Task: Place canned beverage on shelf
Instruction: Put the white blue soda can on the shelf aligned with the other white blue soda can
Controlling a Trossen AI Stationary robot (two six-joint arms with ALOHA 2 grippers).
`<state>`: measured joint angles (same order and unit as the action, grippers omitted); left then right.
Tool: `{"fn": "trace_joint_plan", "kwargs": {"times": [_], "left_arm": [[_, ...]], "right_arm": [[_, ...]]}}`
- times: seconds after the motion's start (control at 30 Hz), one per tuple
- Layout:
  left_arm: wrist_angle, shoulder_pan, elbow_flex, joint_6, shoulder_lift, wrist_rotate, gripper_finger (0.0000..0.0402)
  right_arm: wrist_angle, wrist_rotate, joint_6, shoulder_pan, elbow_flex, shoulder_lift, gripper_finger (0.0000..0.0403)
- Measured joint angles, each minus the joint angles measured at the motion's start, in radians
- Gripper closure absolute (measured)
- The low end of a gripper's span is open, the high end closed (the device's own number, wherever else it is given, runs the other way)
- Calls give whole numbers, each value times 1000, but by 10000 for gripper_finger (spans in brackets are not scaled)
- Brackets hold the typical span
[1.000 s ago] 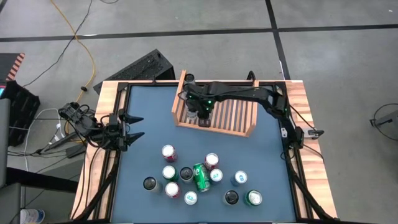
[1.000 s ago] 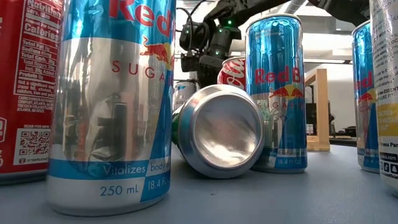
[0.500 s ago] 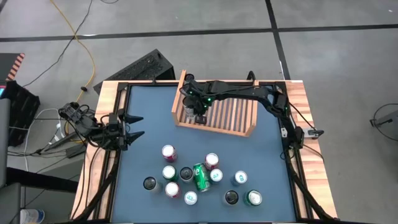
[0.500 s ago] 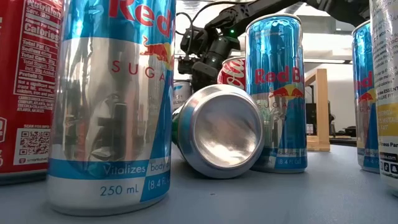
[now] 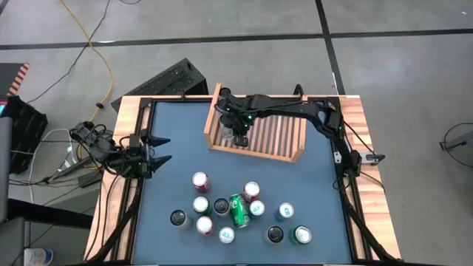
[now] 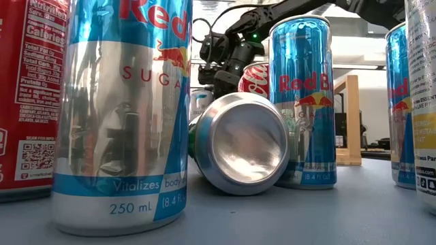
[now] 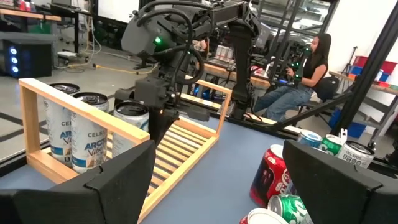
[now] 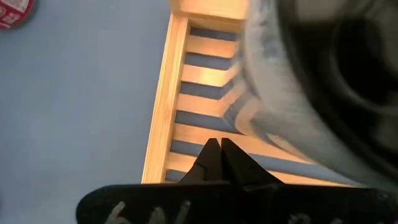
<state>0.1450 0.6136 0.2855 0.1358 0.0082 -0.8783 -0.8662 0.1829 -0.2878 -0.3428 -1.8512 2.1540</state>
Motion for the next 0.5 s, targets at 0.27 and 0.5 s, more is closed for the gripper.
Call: {"fn": "trace_joint_plan", "kwargs": {"times": [0.27,0.5], "left_arm": [[0,0,0,0,0,0,60],[-5,0,0,2,0,-1,60]], "right_arm": [[209,19,51,1,221,-73,403],[531,-56,154,-7,523,-287,403]]}}
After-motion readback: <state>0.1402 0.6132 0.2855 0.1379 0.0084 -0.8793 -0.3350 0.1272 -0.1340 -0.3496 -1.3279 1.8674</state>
